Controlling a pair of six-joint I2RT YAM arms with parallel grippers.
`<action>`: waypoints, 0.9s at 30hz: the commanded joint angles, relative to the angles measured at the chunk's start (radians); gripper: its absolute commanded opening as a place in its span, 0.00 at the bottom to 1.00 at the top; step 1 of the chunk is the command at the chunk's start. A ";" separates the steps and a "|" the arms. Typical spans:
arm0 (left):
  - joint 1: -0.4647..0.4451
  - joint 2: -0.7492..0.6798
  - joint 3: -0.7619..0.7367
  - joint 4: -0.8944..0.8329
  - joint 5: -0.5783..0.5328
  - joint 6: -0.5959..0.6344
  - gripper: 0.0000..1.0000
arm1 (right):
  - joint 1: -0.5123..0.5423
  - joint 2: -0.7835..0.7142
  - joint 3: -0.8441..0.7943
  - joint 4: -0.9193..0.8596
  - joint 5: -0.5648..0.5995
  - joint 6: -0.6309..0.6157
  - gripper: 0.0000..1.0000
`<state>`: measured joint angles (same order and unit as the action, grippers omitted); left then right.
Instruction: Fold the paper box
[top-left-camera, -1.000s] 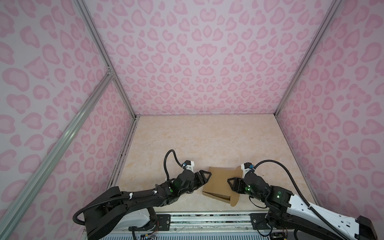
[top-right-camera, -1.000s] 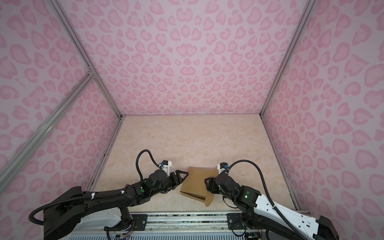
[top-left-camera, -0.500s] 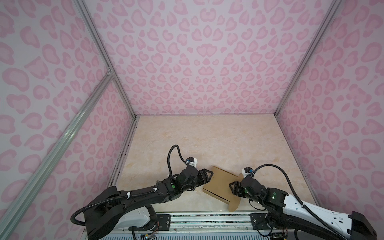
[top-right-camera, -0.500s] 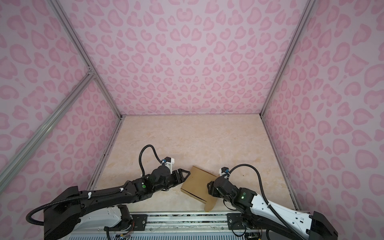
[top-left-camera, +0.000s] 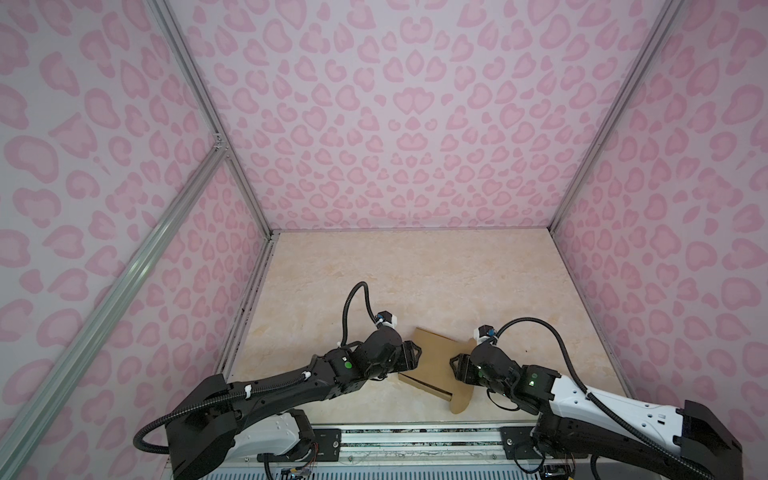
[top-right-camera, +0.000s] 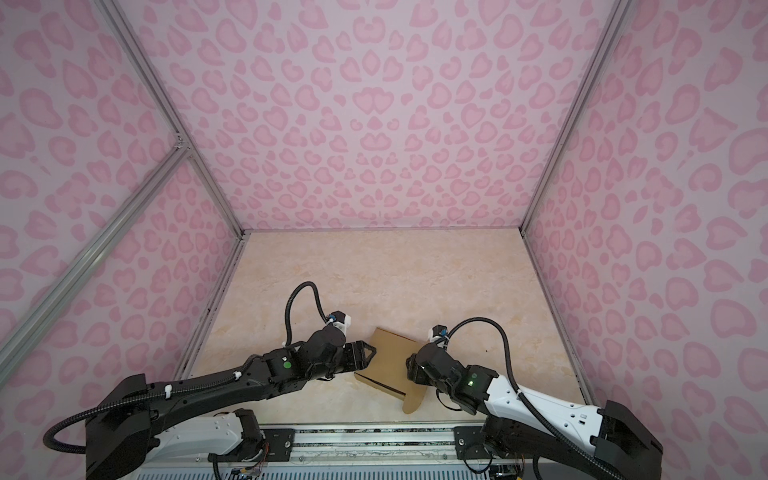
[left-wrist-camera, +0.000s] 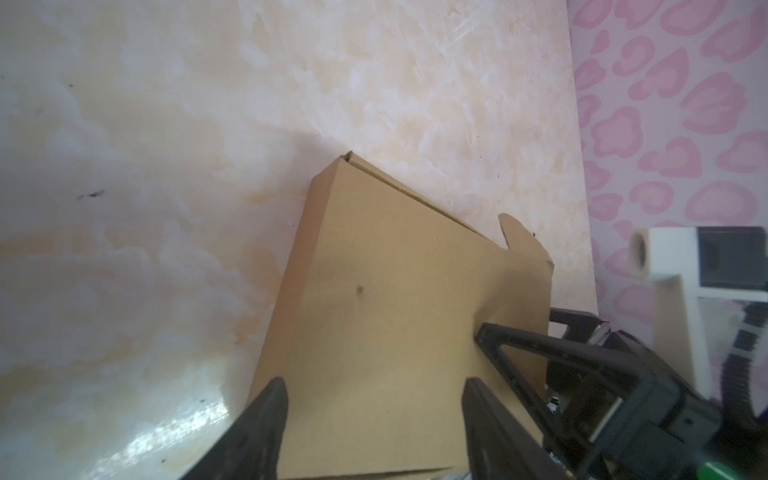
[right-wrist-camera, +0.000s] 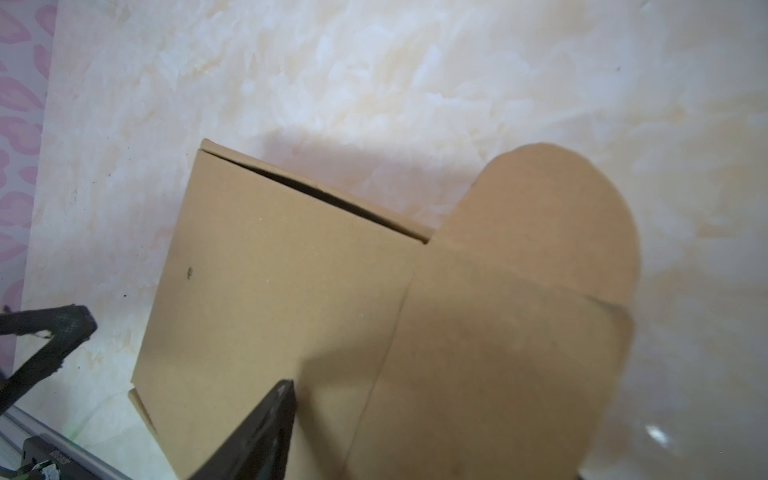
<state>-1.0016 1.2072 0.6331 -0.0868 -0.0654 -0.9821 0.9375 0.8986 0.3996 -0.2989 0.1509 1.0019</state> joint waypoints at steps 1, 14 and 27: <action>0.000 0.013 0.049 -0.089 -0.027 0.090 0.70 | -0.026 -0.062 0.017 -0.152 0.067 -0.034 0.71; -0.024 0.133 0.156 -0.180 0.034 0.161 0.69 | -0.128 -0.206 0.052 -0.296 0.016 -0.147 0.58; -0.047 0.242 0.203 -0.241 -0.010 0.224 0.68 | -0.199 -0.136 -0.071 -0.121 -0.129 -0.119 0.55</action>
<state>-1.0492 1.4357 0.8227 -0.2840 -0.0372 -0.7963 0.7376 0.7631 0.3485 -0.4614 0.0551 0.8719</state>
